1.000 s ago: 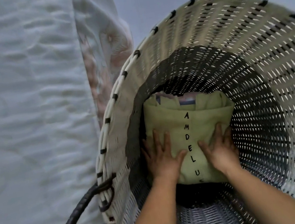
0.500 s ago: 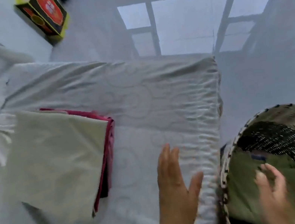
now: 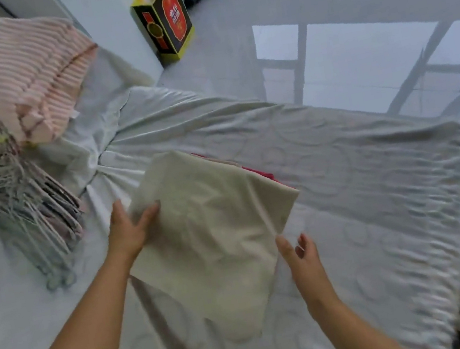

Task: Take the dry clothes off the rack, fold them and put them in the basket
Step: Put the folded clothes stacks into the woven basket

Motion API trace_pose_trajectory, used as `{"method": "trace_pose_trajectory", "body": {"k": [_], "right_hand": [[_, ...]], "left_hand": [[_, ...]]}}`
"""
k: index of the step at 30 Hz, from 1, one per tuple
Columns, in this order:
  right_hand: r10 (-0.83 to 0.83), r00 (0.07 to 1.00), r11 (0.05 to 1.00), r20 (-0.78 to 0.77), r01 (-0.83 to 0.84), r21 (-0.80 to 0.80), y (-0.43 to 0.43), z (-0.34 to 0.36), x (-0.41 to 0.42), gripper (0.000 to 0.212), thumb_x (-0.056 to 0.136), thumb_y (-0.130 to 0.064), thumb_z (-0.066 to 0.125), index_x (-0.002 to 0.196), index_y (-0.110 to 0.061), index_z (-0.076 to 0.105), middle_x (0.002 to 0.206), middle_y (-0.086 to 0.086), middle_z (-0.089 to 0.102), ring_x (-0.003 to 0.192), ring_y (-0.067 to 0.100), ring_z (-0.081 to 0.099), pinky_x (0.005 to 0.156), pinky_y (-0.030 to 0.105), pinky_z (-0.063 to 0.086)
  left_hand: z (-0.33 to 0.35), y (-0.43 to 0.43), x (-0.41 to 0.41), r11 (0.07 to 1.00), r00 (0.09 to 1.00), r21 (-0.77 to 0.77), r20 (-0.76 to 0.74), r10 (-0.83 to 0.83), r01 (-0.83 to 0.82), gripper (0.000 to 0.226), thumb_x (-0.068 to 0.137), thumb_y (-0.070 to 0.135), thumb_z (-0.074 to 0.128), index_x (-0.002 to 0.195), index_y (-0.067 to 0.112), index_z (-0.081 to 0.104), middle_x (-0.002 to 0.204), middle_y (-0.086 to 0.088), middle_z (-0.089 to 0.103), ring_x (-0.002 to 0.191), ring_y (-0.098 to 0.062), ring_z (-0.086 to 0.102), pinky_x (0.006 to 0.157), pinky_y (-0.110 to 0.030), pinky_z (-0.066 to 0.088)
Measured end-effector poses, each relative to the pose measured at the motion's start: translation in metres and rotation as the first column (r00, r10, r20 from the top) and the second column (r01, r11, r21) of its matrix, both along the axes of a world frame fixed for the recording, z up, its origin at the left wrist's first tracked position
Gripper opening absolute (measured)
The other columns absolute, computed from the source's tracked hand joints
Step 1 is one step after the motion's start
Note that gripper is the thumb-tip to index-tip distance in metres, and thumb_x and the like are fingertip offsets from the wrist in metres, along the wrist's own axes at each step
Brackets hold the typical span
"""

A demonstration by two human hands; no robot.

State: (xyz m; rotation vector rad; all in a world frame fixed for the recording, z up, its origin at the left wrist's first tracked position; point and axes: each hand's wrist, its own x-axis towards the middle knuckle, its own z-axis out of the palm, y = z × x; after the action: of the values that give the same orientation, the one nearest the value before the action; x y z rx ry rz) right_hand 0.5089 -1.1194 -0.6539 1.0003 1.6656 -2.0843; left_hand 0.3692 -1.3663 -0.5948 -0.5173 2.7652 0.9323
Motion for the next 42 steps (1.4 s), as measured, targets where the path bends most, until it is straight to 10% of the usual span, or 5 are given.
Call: {"method": "trace_pose_trajectory", "body": {"k": [19, 26, 30, 33, 42], "right_hand": [[-0.079, 0.983, 0.958, 0.163, 0.121, -0.260, -0.011, -0.014, -0.065, 0.036, 0.070, -0.037, 0.076, 0.097, -0.015, 0.066, 0.094, 0.008, 0.072, 0.089, 0.027, 0.067, 0.088, 0.042, 0.052], [-0.018, 0.971, 0.990, 0.240, -0.016, 0.141, 0.127, 0.042, -0.010, 0.058, 0.085, -0.044, 0.058, 0.131, -0.010, 0.051, 0.129, 0.017, 0.054, 0.117, 0.029, 0.051, 0.095, 0.027, 0.036], [-0.046, 0.955, 0.981, 0.294, -0.012, 0.192, 0.198, 0.046, 0.031, 0.117, 0.034, -0.079, 0.073, 0.125, -0.007, 0.057, 0.073, -0.002, 0.072, 0.081, 0.015, 0.067, 0.101, 0.048, 0.040], [-0.128, 0.928, 0.987, 0.351, 0.155, -0.051, 0.200, 0.051, 0.039, 0.063, 0.078, -0.063, 0.053, 0.115, -0.013, 0.062, 0.086, 0.012, 0.074, 0.090, 0.029, 0.065, 0.081, 0.043, 0.049], [-0.145, 0.966, 0.981, 0.213, 0.112, 0.159, 0.197, 0.039, 0.048, 0.063, 0.077, -0.059, 0.059, 0.112, -0.007, 0.063, 0.096, 0.007, 0.065, 0.088, 0.024, 0.060, 0.079, 0.034, 0.046]], "left_hand": [[-0.031, -0.009, -0.026, 0.912, 0.912, 0.402, 0.399, -0.090, -0.086, 0.094, 0.070, 0.075, 0.055, 0.140, 0.015, 0.036, 0.132, 0.000, 0.050, 0.106, -0.018, 0.049, 0.093, -0.030, 0.037], [-0.036, 0.085, 0.059, 0.875, 0.900, 0.485, 0.375, -0.220, 0.012, 0.056, 0.094, 0.054, 0.037, 0.132, 0.016, 0.047, 0.126, 0.011, 0.043, 0.117, -0.003, 0.041, 0.096, -0.012, 0.026], [-0.058, 0.128, 0.096, 0.916, 0.950, 0.397, 0.301, -0.078, -0.051, 0.095, 0.052, 0.086, 0.053, 0.113, 0.014, 0.059, 0.117, -0.008, 0.056, 0.109, -0.024, 0.054, 0.098, -0.038, 0.043], [-0.059, 0.153, 0.098, 0.795, 0.883, 0.542, 0.470, -0.018, -0.272, 0.079, 0.073, 0.064, 0.063, 0.129, 0.011, 0.044, 0.122, -0.003, 0.055, 0.103, -0.018, 0.056, 0.083, -0.032, 0.046], [-0.043, 0.181, 0.095, 0.499, 0.738, 0.706, 0.651, -0.179, -0.502, 0.086, 0.070, 0.082, 0.032, 0.115, 0.017, 0.065, 0.115, -0.013, 0.067, 0.109, -0.029, 0.062, 0.097, -0.045, 0.045]]}}
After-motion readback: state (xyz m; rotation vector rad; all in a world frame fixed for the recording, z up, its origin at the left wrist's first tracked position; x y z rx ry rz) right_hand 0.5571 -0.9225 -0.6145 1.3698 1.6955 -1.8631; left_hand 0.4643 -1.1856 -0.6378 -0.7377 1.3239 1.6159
